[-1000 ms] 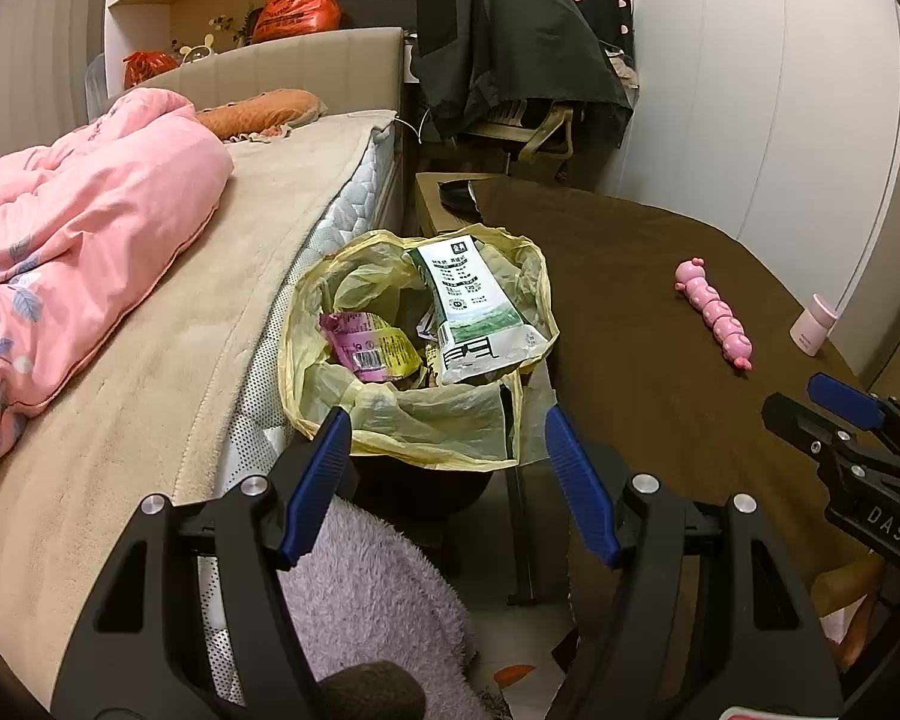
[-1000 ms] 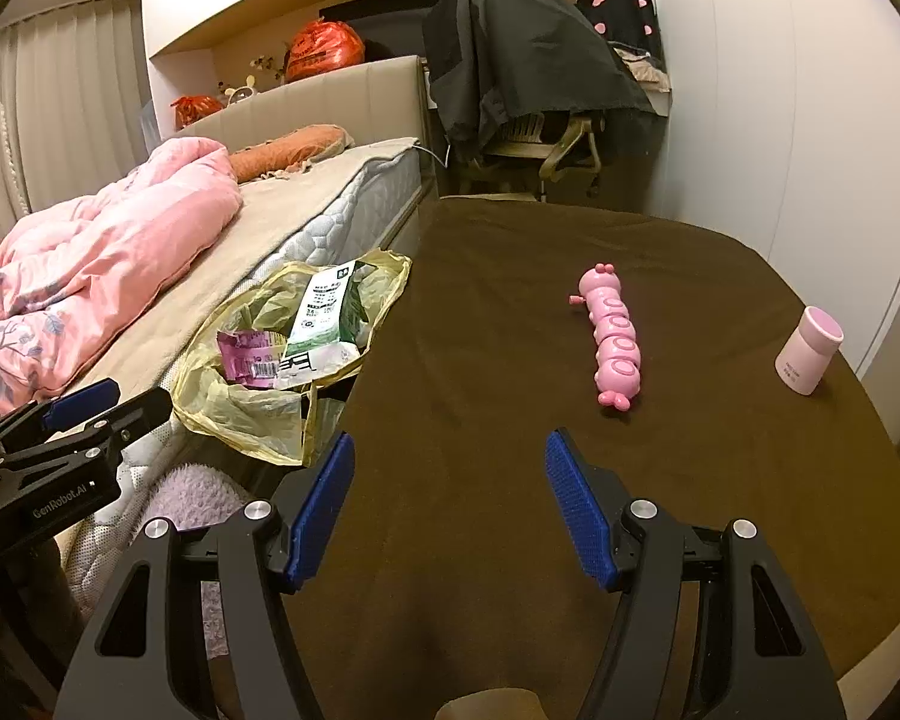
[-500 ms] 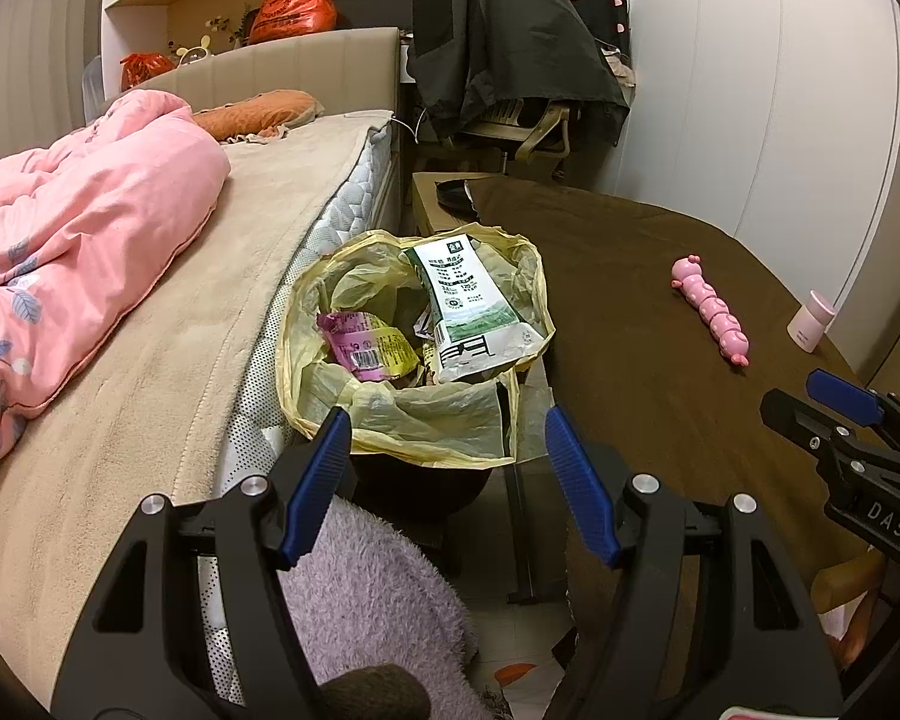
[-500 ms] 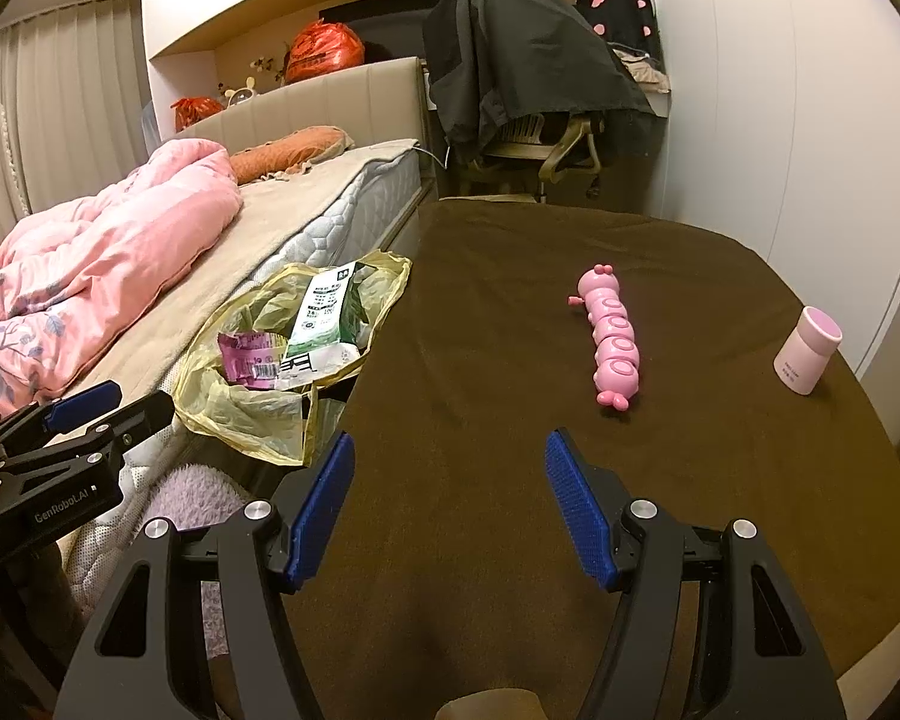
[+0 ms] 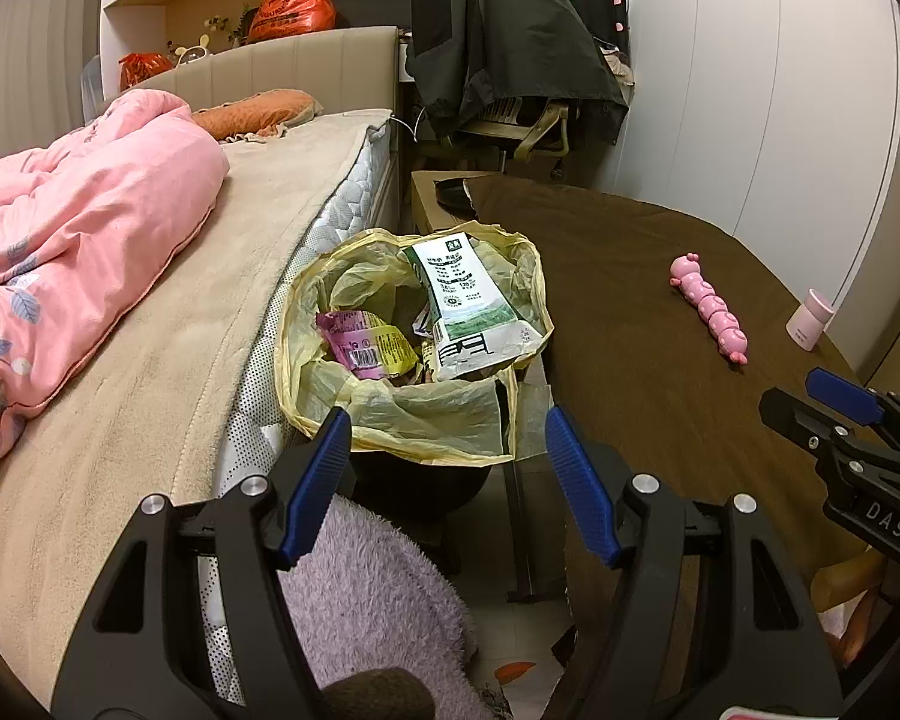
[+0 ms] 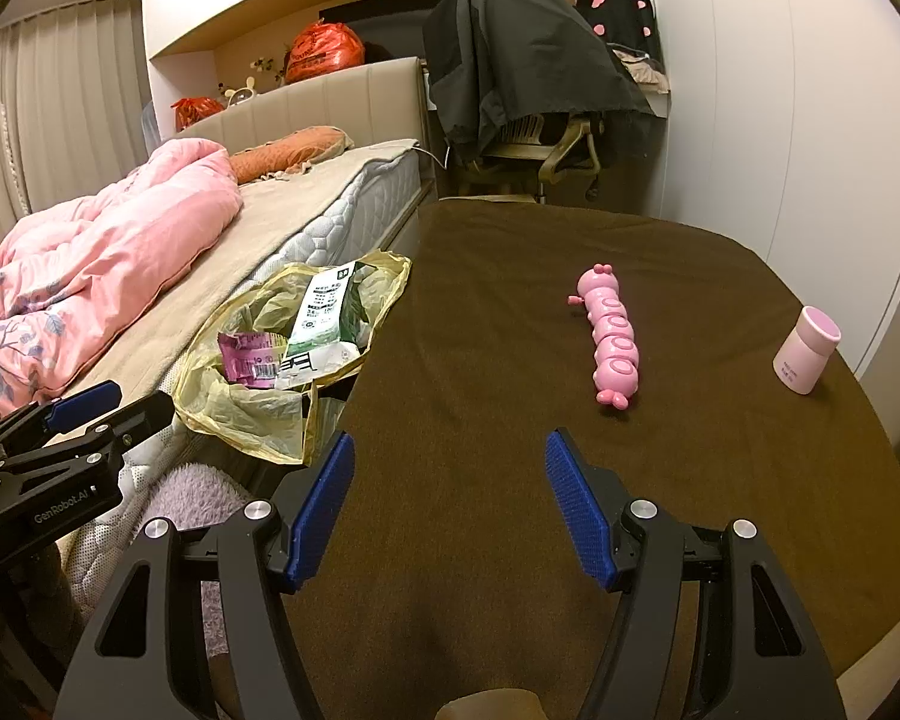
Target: Collect trash
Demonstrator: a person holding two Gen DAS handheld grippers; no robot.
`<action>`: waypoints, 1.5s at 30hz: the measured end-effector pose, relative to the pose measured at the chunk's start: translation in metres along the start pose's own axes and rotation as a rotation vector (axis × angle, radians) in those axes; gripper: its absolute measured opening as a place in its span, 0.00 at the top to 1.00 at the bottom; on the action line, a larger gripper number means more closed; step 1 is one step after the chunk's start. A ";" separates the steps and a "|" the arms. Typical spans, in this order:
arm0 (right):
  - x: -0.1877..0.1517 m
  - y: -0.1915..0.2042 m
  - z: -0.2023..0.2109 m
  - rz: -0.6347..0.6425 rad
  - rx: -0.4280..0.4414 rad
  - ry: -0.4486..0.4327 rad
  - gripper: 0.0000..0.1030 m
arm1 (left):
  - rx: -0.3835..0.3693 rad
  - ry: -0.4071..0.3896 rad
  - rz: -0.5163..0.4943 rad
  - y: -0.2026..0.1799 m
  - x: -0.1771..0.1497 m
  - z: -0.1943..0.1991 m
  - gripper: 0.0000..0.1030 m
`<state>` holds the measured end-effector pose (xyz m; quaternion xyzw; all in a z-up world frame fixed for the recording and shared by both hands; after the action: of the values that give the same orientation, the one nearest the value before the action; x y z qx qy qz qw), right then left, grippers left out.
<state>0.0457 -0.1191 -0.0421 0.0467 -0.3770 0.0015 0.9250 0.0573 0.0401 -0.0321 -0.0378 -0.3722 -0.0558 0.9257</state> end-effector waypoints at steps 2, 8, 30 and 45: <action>0.000 0.000 0.000 0.001 -0.002 0.000 0.40 | -0.002 0.002 -0.001 0.001 0.000 0.000 0.38; 0.000 0.000 -0.001 0.001 -0.001 0.001 0.40 | -0.002 0.002 -0.002 0.000 0.000 0.000 0.38; -0.001 0.001 0.001 0.004 0.002 -0.001 0.40 | -0.002 -0.003 -0.006 0.005 -0.003 0.000 0.38; 0.003 -0.020 -0.010 0.018 0.011 0.015 0.40 | -0.030 0.001 -0.001 -0.009 0.006 -0.005 0.38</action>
<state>0.0562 -0.1384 -0.0488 0.0486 -0.3703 0.0122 0.9276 0.0637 0.0302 -0.0311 -0.0513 -0.3707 -0.0618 0.9253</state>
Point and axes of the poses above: each gripper's, at about its wrist camera, not at the fingertips, and z roughly against the way its jaws point, y to its left, x to its top, the point moved 5 cm from there along -z, roughly the way its jaws point, and after that the axes turned 6 degrees about y, right-handed, at the moved point
